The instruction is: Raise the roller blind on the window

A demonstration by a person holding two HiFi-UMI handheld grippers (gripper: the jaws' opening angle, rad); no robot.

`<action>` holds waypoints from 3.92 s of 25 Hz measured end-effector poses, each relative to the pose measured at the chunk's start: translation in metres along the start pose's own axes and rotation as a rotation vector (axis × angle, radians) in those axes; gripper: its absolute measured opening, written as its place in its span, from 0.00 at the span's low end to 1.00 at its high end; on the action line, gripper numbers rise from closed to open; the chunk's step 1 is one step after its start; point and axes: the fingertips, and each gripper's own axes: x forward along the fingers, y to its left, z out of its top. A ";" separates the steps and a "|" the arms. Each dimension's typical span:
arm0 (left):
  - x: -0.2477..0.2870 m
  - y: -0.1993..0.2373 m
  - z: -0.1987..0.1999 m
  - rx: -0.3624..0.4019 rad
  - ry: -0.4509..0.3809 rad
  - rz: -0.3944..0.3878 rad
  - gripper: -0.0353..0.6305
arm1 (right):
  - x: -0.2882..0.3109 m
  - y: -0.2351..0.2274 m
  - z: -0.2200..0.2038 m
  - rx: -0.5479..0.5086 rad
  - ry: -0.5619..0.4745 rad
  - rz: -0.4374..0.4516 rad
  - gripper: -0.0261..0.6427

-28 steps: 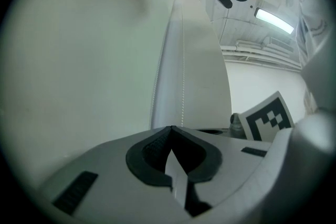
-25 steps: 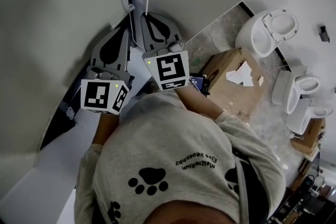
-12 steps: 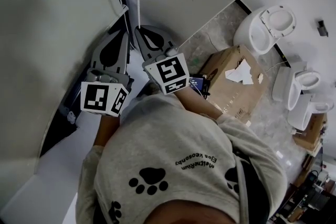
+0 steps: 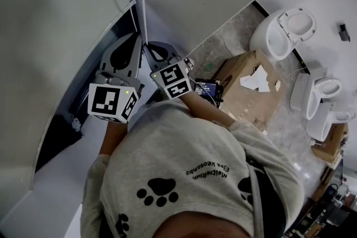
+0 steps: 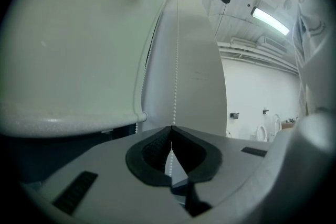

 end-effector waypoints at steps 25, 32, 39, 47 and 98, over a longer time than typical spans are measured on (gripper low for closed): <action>0.020 -0.007 0.013 0.078 0.054 -0.073 0.07 | 0.006 0.012 -0.018 -0.036 -0.027 0.024 0.05; 0.021 -0.001 -0.018 0.029 0.076 -0.065 0.06 | 0.008 0.008 -0.049 -0.007 0.012 0.039 0.05; 0.023 -0.003 -0.040 -0.017 0.101 -0.078 0.06 | 0.011 0.007 -0.070 0.003 0.060 0.044 0.05; 0.020 -0.001 -0.064 -0.043 0.136 -0.070 0.06 | 0.010 0.004 -0.085 0.020 0.102 0.043 0.06; 0.026 -0.005 -0.149 -0.137 0.266 -0.103 0.06 | -0.063 0.001 0.173 -0.095 -0.306 0.061 0.07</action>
